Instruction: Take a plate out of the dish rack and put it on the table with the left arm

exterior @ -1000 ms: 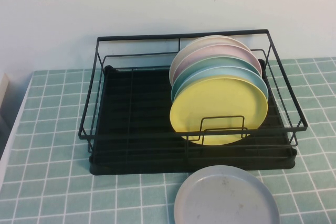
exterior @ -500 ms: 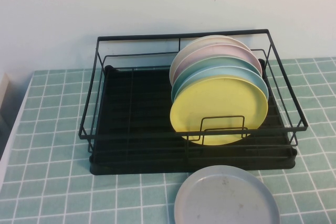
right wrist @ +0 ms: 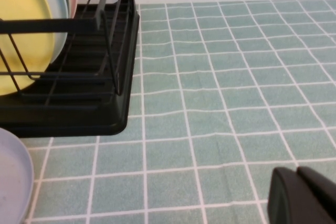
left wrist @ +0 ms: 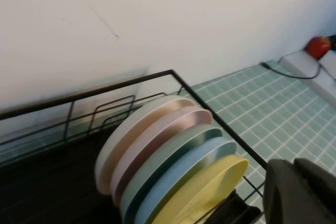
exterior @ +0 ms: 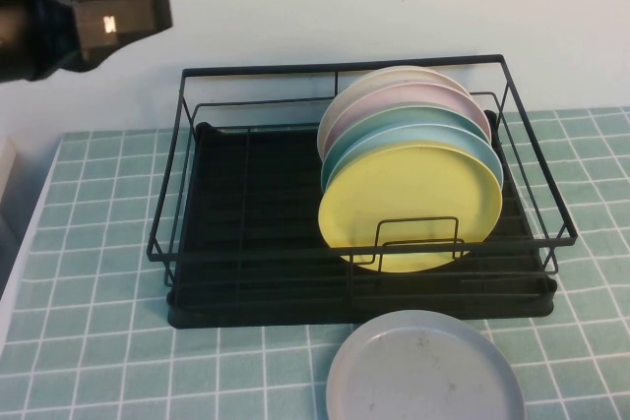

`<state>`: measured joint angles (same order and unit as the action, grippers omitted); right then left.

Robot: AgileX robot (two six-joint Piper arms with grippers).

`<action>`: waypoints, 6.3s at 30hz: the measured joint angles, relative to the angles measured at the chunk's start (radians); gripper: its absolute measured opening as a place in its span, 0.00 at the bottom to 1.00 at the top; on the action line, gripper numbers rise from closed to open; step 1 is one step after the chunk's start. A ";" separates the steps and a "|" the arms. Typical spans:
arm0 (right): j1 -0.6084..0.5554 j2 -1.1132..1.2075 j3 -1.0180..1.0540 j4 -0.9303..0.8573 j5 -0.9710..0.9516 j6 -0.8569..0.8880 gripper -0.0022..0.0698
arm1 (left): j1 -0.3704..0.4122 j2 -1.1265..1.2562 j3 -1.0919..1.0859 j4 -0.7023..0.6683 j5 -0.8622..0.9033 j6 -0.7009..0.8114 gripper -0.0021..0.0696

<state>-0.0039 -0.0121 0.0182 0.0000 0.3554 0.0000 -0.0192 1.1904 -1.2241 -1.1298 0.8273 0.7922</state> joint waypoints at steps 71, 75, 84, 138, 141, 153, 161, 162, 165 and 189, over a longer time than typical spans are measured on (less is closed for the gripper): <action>0.000 0.000 0.000 0.000 0.000 0.000 0.03 | -0.488 0.416 -0.328 0.670 -0.089 -0.083 0.04; 0.000 0.000 0.000 0.000 0.000 0.000 0.03 | -0.488 0.391 -0.346 0.770 0.105 -0.235 0.04; 0.000 0.000 0.000 0.000 0.000 0.000 0.03 | -0.488 0.450 -0.300 0.700 0.395 -0.333 0.03; 0.000 0.000 0.000 0.000 0.000 0.000 0.03 | -0.637 -0.005 -0.166 0.944 0.108 -0.705 0.03; 0.000 0.000 0.000 0.000 0.000 0.000 0.03 | -0.637 -0.126 -0.047 0.918 0.037 -0.727 0.03; 0.000 0.000 0.000 0.000 0.000 0.000 0.03 | -0.637 -0.468 0.466 0.775 -0.071 -0.759 0.03; 0.000 0.000 0.000 0.000 0.000 0.000 0.03 | -0.637 -0.498 0.530 0.649 0.102 -0.759 0.03; 0.000 0.000 0.000 0.000 0.000 0.000 0.03 | -0.637 -0.498 0.530 0.649 0.130 -0.759 0.03; 0.000 0.000 0.000 0.000 0.000 0.000 0.03 | -0.637 -0.498 0.530 0.649 0.201 -0.759 0.03; 0.000 0.000 0.000 0.000 0.000 0.000 0.03 | -0.402 -0.923 0.729 0.881 -0.078 -0.625 0.03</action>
<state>-0.0039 -0.0121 0.0182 0.0000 0.3554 0.0000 -0.4212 0.2670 -0.4952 -0.2485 0.7492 0.1675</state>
